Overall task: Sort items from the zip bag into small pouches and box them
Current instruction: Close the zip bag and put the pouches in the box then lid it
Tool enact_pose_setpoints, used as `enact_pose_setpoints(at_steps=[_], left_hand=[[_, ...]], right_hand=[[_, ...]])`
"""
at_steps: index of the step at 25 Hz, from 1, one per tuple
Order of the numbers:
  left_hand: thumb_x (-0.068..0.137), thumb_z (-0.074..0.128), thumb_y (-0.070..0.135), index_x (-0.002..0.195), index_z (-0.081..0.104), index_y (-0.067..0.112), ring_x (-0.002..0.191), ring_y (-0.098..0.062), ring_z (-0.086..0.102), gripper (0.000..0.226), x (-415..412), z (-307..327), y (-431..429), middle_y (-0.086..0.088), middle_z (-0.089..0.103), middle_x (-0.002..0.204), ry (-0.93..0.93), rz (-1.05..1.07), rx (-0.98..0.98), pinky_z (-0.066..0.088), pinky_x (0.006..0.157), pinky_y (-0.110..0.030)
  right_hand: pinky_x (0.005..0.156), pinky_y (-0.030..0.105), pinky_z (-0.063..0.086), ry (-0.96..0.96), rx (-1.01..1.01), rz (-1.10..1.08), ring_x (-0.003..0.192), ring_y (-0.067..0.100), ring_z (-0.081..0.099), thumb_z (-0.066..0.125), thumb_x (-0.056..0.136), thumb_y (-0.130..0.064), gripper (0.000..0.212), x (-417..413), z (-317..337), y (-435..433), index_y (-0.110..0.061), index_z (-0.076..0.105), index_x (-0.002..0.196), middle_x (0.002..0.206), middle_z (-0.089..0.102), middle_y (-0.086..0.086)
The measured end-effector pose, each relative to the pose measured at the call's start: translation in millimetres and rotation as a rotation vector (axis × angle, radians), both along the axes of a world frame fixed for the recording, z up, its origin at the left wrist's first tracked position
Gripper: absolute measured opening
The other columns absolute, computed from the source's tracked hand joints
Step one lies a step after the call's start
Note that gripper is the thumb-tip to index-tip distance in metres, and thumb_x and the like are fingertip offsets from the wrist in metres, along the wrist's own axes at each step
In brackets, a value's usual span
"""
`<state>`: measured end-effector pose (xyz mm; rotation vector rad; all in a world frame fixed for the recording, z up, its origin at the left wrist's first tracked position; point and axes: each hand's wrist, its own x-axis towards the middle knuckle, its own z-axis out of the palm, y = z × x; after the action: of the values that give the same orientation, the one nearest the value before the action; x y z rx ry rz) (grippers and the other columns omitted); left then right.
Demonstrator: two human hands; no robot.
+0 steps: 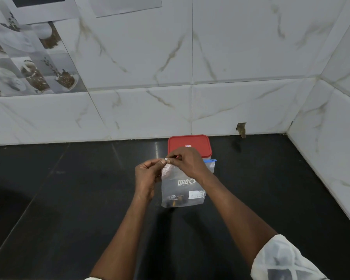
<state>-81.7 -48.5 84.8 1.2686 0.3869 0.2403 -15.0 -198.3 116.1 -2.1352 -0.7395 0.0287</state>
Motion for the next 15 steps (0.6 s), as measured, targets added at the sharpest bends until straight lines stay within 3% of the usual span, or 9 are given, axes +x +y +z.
enact_pose_setpoints(at_steps=[5,15], left_hand=[[0.087,0.072,-0.001,0.087,0.074,-0.001,0.07,-0.023,0.066,0.003,4,-4,0,-0.017,0.071,0.08,0.033,0.11,0.032,0.058,0.065,-0.032],[0.09,0.07,0.0,0.087,0.073,0.002,0.063,-0.016,0.069,0.004,12,-7,15,-0.007,0.074,0.072,0.061,0.055,0.054,0.059,0.062,-0.029]], right_hand=[[0.076,0.044,0.053,0.026,-0.102,-0.035,0.078,0.017,0.065,0.068,0.087,-0.03,0.014,9,-6,-21,-0.017,0.074,0.085,0.081,0.071,-0.003],[0.084,0.038,0.055,0.117,-0.102,-0.112,0.082,0.007,0.068,0.072,0.086,-0.028,0.011,29,-10,-94,-0.019,0.076,0.088,0.086,0.073,-0.008]])
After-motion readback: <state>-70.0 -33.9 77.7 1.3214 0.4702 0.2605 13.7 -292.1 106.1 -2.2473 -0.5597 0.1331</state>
